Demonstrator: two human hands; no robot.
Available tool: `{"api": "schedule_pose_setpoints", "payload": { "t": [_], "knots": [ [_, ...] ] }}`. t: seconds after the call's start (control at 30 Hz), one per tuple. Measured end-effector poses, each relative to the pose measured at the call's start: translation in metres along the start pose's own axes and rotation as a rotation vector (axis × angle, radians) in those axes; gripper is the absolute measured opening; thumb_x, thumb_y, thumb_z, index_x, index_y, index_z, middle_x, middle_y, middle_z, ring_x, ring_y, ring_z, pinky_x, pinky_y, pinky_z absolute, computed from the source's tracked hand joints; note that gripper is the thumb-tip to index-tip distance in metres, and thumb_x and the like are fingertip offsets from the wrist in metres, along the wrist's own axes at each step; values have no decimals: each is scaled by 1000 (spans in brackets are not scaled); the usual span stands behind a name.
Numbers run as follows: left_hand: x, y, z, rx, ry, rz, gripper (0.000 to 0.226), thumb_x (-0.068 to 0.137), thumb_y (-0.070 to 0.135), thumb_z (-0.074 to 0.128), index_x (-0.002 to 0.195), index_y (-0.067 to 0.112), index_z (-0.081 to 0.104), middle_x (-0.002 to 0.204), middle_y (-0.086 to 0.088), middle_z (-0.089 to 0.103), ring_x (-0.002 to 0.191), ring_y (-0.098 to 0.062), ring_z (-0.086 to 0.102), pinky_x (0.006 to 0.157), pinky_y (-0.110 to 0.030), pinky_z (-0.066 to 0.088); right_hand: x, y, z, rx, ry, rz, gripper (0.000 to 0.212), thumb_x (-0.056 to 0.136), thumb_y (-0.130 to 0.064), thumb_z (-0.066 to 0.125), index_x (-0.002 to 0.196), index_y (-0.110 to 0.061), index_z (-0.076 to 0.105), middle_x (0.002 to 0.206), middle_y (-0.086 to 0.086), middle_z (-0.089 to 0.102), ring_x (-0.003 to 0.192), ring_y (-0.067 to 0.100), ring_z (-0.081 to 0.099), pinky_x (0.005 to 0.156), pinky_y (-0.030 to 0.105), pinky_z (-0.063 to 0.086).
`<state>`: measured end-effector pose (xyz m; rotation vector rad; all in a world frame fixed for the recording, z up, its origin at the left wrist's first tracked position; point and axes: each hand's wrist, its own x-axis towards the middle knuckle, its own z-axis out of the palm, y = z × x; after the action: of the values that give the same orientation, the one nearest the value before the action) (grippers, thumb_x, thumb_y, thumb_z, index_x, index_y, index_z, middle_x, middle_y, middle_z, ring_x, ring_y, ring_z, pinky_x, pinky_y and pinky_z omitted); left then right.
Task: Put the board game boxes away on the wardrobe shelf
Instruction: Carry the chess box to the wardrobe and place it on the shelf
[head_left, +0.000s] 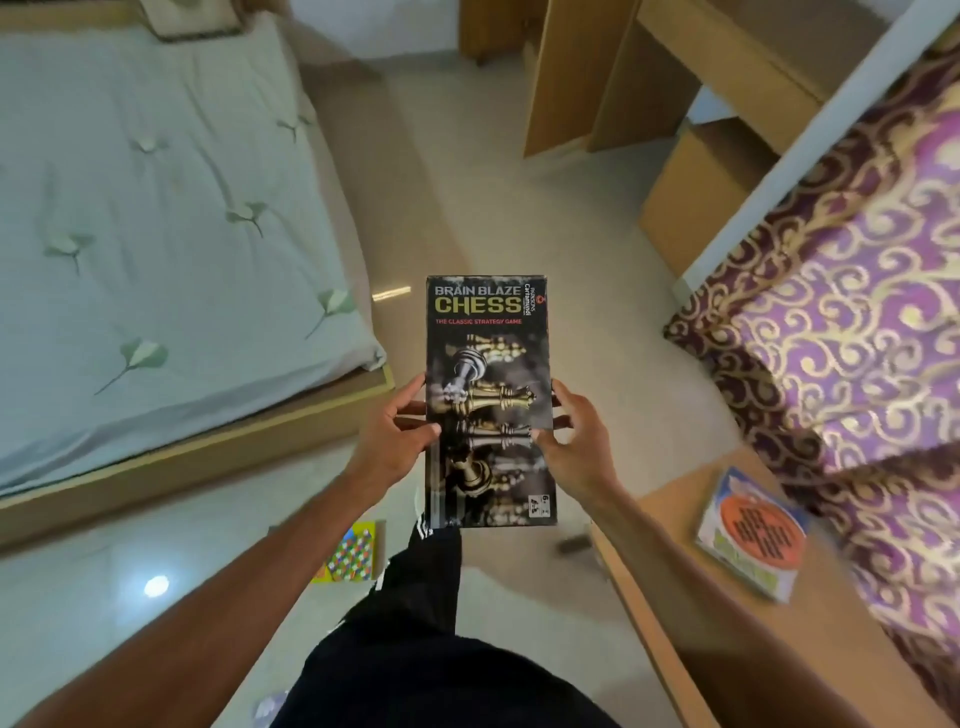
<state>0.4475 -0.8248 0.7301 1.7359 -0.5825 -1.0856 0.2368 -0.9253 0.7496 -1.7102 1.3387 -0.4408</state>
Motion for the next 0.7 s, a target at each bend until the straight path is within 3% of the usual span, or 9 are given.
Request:
{"api": "schedule_pose_setpoints", "payload": {
  "t": [0.17, 0.23, 0.33, 0.43, 0.53, 0.7],
  "knots": [
    [116, 72, -10, 70, 21, 23, 75, 80, -5, 70, 143, 26, 43, 99, 0, 73, 96, -18, 68, 86, -37, 57, 131, -46, 3, -2, -15, -8, 67, 86, -6, 67, 145, -23, 40, 141, -1, 47, 122, 18, 53, 88, 24, 54],
    [171, 104, -14, 99, 24, 30, 75, 80, -4, 70, 143, 25, 43, 100, -3, 72, 97, -21, 68, 86, -42, 58, 189, -67, 1, -6, -8, -14, 66, 86, -9, 68, 145, -22, 40, 141, -1, 48, 123, 17, 52, 96, 32, 52],
    [247, 146, -15, 114, 36, 51, 77, 78, -3, 72, 141, 32, 45, 100, -4, 69, 97, -22, 68, 87, -44, 58, 266, -95, -6, 5, 2, -32, 63, 88, -9, 65, 145, -17, 40, 140, 0, 49, 125, 13, 47, 98, 25, 43],
    [325, 187, -8, 172, 34, 114, 76, 79, 1, 72, 142, 33, 44, 97, -1, 71, 93, -18, 70, 84, -42, 59, 352, -115, -15, 4, 23, -62, 63, 88, -11, 65, 146, -17, 40, 142, 0, 48, 127, 13, 46, 102, 32, 46],
    [412, 224, 5, 184, 35, 145, 74, 82, 4, 71, 145, 30, 42, 99, 0, 71, 92, -16, 70, 79, -34, 60, 449, -130, -23, 2, 24, -73, 63, 89, -11, 65, 147, -18, 39, 143, -1, 47, 125, 8, 43, 97, 23, 39],
    [535, 301, 25, 148, 94, 185, 70, 84, -2, 68, 144, 24, 43, 94, -3, 69, 85, -15, 70, 63, -19, 58, 604, -170, -48, -27, -15, -142, 64, 90, -12, 65, 148, -19, 38, 147, 0, 46, 133, 16, 44, 108, 30, 40]
  ]
}}
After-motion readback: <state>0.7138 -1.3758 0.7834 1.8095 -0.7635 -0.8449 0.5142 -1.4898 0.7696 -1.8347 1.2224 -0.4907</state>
